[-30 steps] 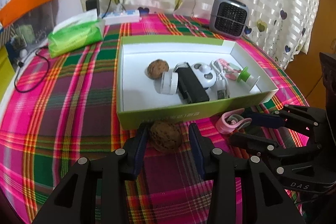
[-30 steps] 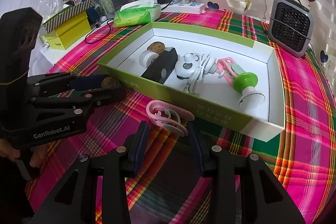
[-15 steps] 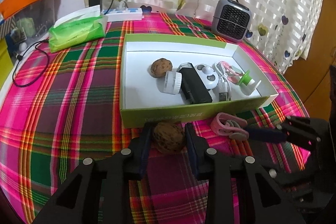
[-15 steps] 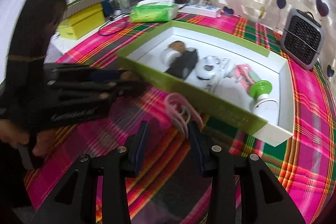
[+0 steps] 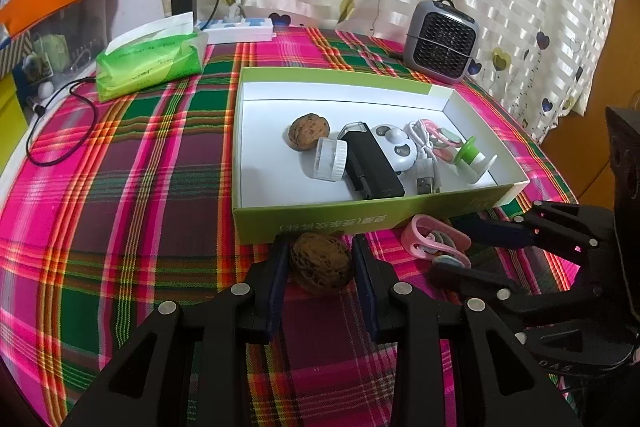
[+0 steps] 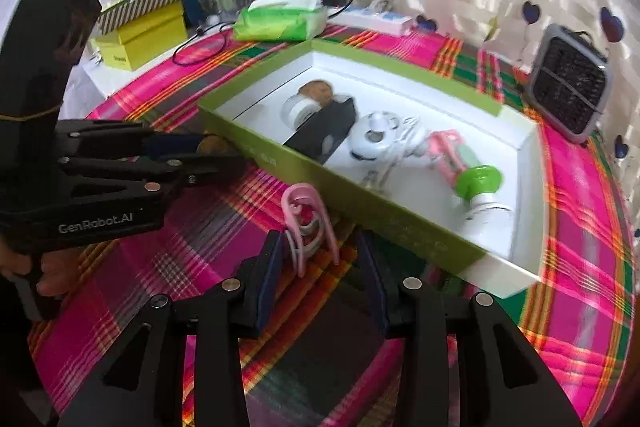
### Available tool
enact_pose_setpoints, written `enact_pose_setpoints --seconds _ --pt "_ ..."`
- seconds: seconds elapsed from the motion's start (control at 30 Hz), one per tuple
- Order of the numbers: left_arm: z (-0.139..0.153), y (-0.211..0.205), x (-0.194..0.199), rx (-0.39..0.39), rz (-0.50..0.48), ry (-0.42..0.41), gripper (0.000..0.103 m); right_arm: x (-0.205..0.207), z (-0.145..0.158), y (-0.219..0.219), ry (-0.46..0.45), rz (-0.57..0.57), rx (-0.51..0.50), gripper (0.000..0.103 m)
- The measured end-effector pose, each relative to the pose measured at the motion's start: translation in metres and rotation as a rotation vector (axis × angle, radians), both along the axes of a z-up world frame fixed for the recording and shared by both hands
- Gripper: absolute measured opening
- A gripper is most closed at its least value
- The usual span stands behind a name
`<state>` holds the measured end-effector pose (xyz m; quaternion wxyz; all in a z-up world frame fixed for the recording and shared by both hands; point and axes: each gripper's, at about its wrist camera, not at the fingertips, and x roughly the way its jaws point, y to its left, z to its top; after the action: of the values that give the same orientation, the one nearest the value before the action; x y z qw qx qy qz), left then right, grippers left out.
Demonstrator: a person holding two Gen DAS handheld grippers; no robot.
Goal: Organize objects
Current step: 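Close the left tool on the walnut while the right tool grasps the pink clip, then carry the walnut and pink clip over the green box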
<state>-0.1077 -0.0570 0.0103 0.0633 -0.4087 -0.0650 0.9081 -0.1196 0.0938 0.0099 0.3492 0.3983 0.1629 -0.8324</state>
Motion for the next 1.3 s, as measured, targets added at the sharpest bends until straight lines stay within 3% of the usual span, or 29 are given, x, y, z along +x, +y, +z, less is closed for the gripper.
enact_pose_setpoints --seconds 0.03,0.13,0.57,1.3 --pt "0.0 0.0 0.0 -0.001 -0.001 0.0 0.03 0.001 0.001 -0.001 0.005 0.005 -0.002 0.028" --pt "0.001 0.002 0.001 -0.006 -0.005 0.005 0.03 0.004 0.0 -0.002 0.009 0.009 0.0 0.024" --pt "0.007 0.015 0.016 -0.03 -0.033 0.036 0.03 0.025 0.014 0.015 0.059 -0.076 -0.07 0.024" --pt "0.048 0.04 0.037 -0.03 -0.06 0.16 0.03 0.046 0.055 0.034 0.169 -0.135 -0.157 0.024"
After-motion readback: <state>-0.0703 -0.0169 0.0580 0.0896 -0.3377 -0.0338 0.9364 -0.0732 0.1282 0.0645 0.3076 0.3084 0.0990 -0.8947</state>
